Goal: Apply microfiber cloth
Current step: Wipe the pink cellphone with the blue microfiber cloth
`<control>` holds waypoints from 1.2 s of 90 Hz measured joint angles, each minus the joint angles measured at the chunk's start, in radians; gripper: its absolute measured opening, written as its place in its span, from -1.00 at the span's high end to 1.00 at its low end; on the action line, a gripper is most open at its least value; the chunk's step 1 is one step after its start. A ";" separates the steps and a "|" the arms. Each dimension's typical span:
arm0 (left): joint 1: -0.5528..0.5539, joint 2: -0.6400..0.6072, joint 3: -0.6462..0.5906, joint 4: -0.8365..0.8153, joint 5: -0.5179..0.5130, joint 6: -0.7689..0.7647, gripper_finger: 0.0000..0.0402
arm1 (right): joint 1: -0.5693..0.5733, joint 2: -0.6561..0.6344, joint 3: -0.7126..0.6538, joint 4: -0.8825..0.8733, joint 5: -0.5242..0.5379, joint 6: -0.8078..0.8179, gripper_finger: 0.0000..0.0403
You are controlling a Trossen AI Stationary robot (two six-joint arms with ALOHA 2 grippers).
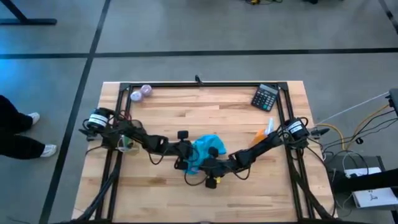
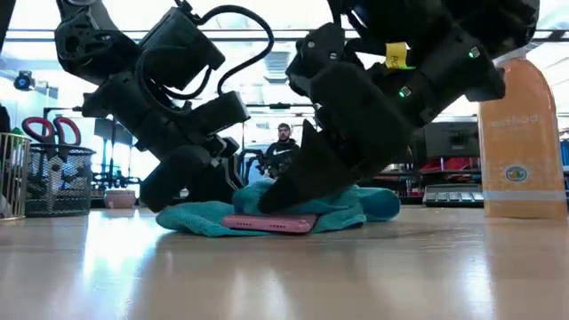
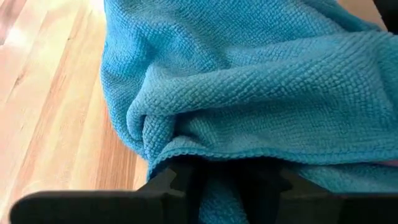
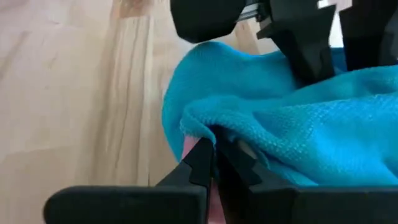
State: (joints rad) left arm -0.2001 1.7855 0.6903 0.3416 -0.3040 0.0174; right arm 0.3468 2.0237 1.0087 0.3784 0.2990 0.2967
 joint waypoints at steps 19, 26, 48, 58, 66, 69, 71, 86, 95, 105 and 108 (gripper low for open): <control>0.000 0.000 0.000 0.000 0.000 0.000 0.63 | 0.007 -0.004 0.001 -0.023 -0.045 0.029 1.00; 0.000 0.000 0.000 -0.001 0.000 0.000 0.63 | 0.022 -0.026 0.001 -0.075 -0.045 0.037 1.00; 0.000 0.000 0.000 -0.002 0.001 0.000 0.63 | 0.040 -0.086 0.032 -0.283 -0.041 0.079 1.00; 0.000 0.000 0.000 -0.002 0.001 0.000 0.63 | 0.044 -0.088 0.095 -0.415 -0.073 0.096 1.00; 0.000 0.000 0.000 -0.002 0.001 0.000 0.63 | 0.046 -0.089 0.161 -0.508 -0.075 0.096 1.00; 0.000 0.000 0.000 -0.002 0.001 0.000 0.63 | 0.046 -0.089 0.183 -0.526 -0.075 0.094 0.99; 0.000 0.000 0.000 -0.002 0.001 0.000 0.63 | 0.046 -0.089 0.197 -0.541 -0.074 0.088 0.97; 0.000 0.000 0.000 -0.002 0.001 -0.004 0.63 | 0.041 -0.090 0.265 -0.614 -0.023 0.060 0.71; -0.001 0.000 0.000 -0.003 0.000 -0.008 0.63 | 0.026 -0.091 0.268 -0.637 0.016 0.060 0.55; -0.001 0.000 0.000 -0.004 0.000 -0.008 0.63 | 0.004 -0.091 0.255 -0.637 0.042 0.059 0.46; -0.001 0.000 0.000 -0.004 0.000 -0.008 0.63 | -0.002 -0.091 0.252 -0.636 0.042 0.061 0.45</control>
State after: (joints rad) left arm -0.2008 1.7855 0.6907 0.3378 -0.3037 0.0090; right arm 0.3449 1.9327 1.2610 -0.2576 0.3411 0.3574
